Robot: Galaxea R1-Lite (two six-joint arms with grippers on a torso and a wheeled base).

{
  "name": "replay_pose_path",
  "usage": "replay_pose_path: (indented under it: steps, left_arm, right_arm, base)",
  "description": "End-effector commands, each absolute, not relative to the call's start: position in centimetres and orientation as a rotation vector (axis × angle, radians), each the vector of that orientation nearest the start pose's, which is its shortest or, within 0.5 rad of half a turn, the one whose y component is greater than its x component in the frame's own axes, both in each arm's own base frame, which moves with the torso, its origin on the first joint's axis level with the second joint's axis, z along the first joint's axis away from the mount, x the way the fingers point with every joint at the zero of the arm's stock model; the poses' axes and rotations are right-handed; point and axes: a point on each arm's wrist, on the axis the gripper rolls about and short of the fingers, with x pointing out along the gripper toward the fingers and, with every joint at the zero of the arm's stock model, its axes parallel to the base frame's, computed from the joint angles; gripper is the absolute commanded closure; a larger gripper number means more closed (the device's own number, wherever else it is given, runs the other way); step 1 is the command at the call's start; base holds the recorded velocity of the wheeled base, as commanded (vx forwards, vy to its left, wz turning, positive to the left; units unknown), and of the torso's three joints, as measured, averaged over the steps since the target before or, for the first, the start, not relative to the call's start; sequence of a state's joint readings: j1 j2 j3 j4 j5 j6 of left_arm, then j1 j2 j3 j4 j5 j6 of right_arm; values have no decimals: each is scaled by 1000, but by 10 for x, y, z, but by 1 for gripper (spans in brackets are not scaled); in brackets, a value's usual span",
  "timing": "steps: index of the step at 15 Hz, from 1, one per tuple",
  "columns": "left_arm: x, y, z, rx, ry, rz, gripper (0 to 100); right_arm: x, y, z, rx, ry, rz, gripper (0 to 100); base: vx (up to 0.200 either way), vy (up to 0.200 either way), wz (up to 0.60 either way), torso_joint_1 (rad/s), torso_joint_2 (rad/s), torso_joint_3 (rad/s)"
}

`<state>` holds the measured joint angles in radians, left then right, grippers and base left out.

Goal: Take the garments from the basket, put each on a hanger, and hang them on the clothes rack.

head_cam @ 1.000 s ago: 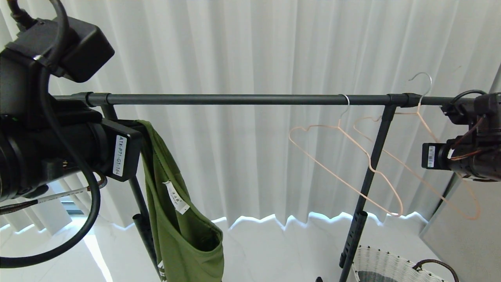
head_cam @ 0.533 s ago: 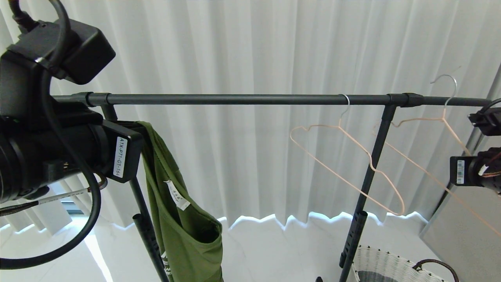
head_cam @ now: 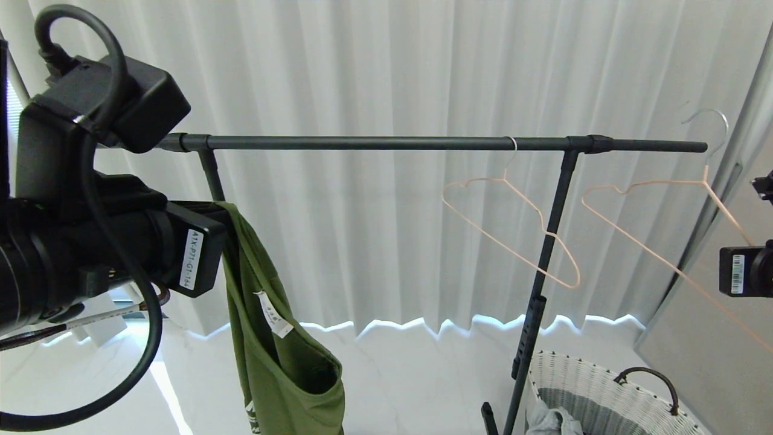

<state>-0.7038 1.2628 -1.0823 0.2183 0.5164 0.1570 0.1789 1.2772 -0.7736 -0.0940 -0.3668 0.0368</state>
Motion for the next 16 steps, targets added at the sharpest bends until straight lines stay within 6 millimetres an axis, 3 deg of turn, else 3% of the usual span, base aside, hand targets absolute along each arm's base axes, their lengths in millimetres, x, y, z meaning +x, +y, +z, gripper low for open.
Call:
replay_pose_path:
  steps: [1,4,8,13,16]
  left_arm:
    - [149,-112,288,388,320,-209,100]
    - [149,-112,288,385,320,-209,100]
    - [150,-112,283,381,319,-207,100]
    - [153,-115,275,379,295,-206,100]
    - [155,-113,276,392,295,-193,100]
  right_arm:
    - [193,27,229,-73,387,-192,100]
    - [191,27,231,-71,378,-189,100]
    - [176,29,242,-64,320,-157,100]
    - [144,41,257,-57,244,-27,100]
    - [133,54,261,-62,222,81,100]
  base:
    - [-200,0,0,-2,2,2]
    - [-200,0,0,7,-1,7]
    - [0,0,0,0,0,0]
    - [0,0,0,0,0,0]
    - [0,200,0,-4,1,5]
